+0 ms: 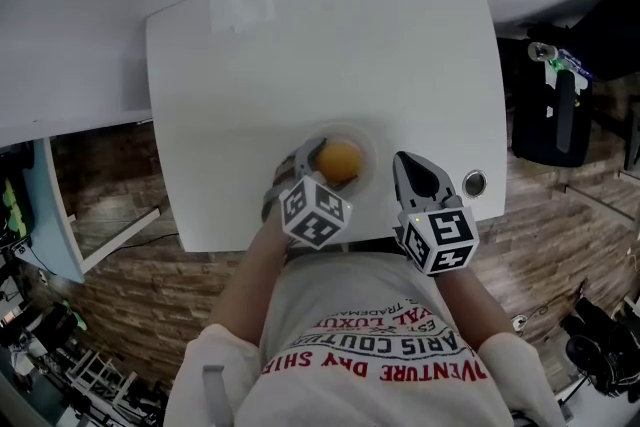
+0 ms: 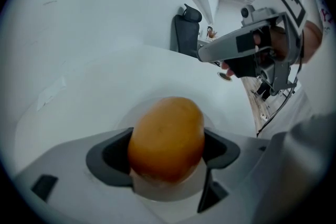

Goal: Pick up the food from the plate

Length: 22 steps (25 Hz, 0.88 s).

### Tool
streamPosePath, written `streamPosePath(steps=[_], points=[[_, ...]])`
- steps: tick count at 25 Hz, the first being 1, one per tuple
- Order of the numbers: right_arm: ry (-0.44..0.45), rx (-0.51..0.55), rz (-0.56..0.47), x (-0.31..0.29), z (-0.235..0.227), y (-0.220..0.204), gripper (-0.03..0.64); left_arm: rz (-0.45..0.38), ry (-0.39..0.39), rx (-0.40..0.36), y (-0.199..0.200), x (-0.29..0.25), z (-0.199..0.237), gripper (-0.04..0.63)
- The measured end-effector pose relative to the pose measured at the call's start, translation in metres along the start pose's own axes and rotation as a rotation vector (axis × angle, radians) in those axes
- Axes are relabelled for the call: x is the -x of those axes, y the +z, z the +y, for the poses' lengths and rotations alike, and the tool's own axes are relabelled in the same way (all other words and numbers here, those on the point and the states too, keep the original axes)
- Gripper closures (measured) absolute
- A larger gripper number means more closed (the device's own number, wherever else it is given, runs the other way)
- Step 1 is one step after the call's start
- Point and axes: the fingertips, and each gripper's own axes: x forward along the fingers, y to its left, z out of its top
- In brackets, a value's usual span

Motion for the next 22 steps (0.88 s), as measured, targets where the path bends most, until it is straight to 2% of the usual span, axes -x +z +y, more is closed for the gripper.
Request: streamPosePath(steps=[4, 8, 12, 16, 22], points=[[0.005, 0.011, -0.015, 0.003, 0.002, 0.005, 0.606, -0.060, -0.026, 0.072, 0.013, 0.014, -0.003, 0.213], [0.012, 0.026, -0.035, 0.009, 0.010, 0.013, 0.606, -0.145, 0.014, 0.119, 0.031, 0.038, 0.001, 0.213], [0.020, 0.045, -0.070, 0.016, 0.021, 0.026, 0.606, -0.278, 0.051, 0.203, 0.054, 0.073, 0.013, 0.213], [0.034, 0.068, -0.108, 0.021, 0.035, 0.043, 0.606, -0.423, 0.122, 0.256, 0.079, 0.118, 0.030, 0.213], [0.055, 0.125, -0.214, 0.032, 0.064, 0.086, 0.606, -0.607, 0.277, 0.261, 0.105, 0.190, 0.057, 0.213]])
